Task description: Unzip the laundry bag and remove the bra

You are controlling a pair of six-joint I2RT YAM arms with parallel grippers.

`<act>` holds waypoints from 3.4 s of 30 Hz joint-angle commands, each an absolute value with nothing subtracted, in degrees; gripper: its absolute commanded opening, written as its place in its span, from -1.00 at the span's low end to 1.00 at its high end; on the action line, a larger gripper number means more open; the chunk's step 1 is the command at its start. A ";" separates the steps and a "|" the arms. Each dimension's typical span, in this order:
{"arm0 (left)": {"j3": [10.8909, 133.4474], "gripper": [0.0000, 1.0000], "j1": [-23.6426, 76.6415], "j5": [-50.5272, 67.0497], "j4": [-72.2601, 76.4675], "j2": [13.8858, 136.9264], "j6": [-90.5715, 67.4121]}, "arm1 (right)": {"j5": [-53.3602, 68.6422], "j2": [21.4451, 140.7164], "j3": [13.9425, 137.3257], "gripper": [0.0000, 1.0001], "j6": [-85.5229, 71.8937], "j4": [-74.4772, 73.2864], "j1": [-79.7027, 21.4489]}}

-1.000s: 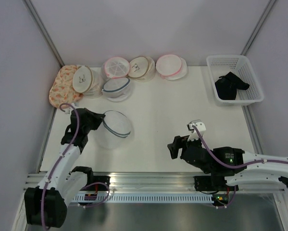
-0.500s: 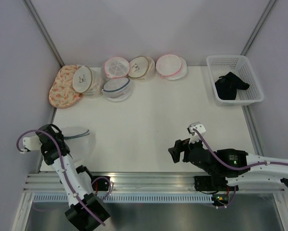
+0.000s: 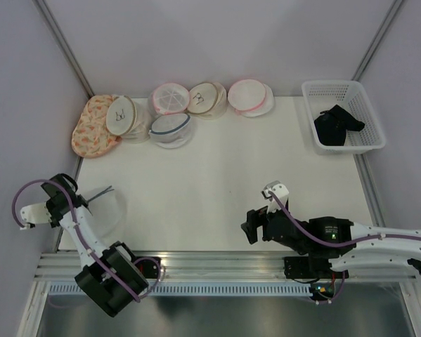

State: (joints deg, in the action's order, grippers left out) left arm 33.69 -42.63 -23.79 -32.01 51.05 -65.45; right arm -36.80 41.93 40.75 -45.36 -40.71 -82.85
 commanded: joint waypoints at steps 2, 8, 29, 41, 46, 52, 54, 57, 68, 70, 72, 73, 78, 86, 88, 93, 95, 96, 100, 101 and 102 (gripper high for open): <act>42.69 -0.96 -43.07 -28.39 -32.60 58.68 -69.52 | -35.25 44.20 43.42 0.86 -44.65 -38.59 -82.53; 51.75 -0.96 -43.07 -27.51 -34.98 66.79 -69.35 | -33.67 49.13 46.05 0.88 -42.55 -37.98 -80.95; 51.78 0.99 -39.56 9.03 -24.54 58.99 -55.38 | -31.55 49.75 46.31 0.96 -40.43 -34.89 -71.20; 41.22 0.99 -28.66 30.04 -23.56 43.95 -46.67 | -21.02 55.01 49.39 0.96 -34.63 -28.05 -52.04; 40.60 0.99 -17.60 42.07 -19.52 45.78 -41.14 | -9.70 60.72 51.06 0.96 -32.26 -21.99 -41.06; 39.55 0.99 -10.46 49.47 -17.23 44.22 -35.34 | -0.19 71.61 57.91 0.96 -28.48 -16.45 -35.60; 39.03 0.99 -10.46 50.62 -17.14 41.93 -34.63 | 6.57 78.09 63.09 0.96 -26.64 -15.82 -35.60; 37.89 0.99 -10.46 49.23 -18.10 38.68 -36.29 | 12.74 87.32 71.70 0.96 -24.88 -15.73 -35.86; 36.04 0.99 -10.46 33.57 -27.07 31.11 -39.20 | 9.94 119.14 105.63 0.96 -30.65 -19.34 -38.85; 36.03 0.99 -10.46 34.37 -27.59 31.03 -39.46 | 9.67 122.94 110.71 0.96 -36.63 -18.20 -38.93; 36.21 0.99 -10.37 34.37 -28.65 30.50 -39.55 | 9.23 127.87 113.89 0.96 -43.11 -16.97 -38.94; 36.30 0.99 -10.46 34.10 -29.09 29.63 -39.46 | 8.97 130.75 116.43 0.96 -44.98 -16.44 -38.94; 37.09 0.99 -10.46 33.05 -31.20 27.42 -38.85 | 7.38 137.80 124.60 0.96 -54.04 -11.26 -38.94; 36.04 0.99 -10.37 33.66 -32.34 27.33 -38.50 | 7.83 146.86 128.14 0.96 -68.19 1.30 -37.53; 35.51 0.99 -10.46 33.49 -32.34 27.51 -38.41 | 6.16 148.18 129.98 0.84 -68.29 0.27 -37.27; 35.07 0.99 -10.46 33.22 -32.26 28.04 -37.97 | 10.35 147.05 126.59 -0.99 -65.23 -1.93 -35.25; 34.89 0.99 -10.46 33.31 -32.26 27.95 -38.14 | 10.11 140.21 116.27 -0.99 -61.80 -2.63 -34.45; 34.81 0.99 -10.37 33.57 -32.08 27.95 -38.41 | 9.15 136.97 111.49 -0.99 -58.65 -2.11 -34.37; 32.71 0.99 -10.46 37.60 -29.36 28.12 -38.41 | 9.67 117.80 89.16 -0.99 -54.15 -0.44 -32.26; 32.00 0.99 -10.46 40.84 -28.75 28.65 -38.41 | 10.19 115.16 82.07 -0.99 -53.27 -0.61 -31.91; 31.12 0.99 -10.46 43.04 -27.70 29.26 -38.15 | 11.76 112.79 78.87 -0.99 -52.13 -0.44 -31.64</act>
State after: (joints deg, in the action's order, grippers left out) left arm 33.28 -10.48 36.25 -30.96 28.16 -38.92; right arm 10.17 122.06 87.35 -58.24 -0.43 -32.62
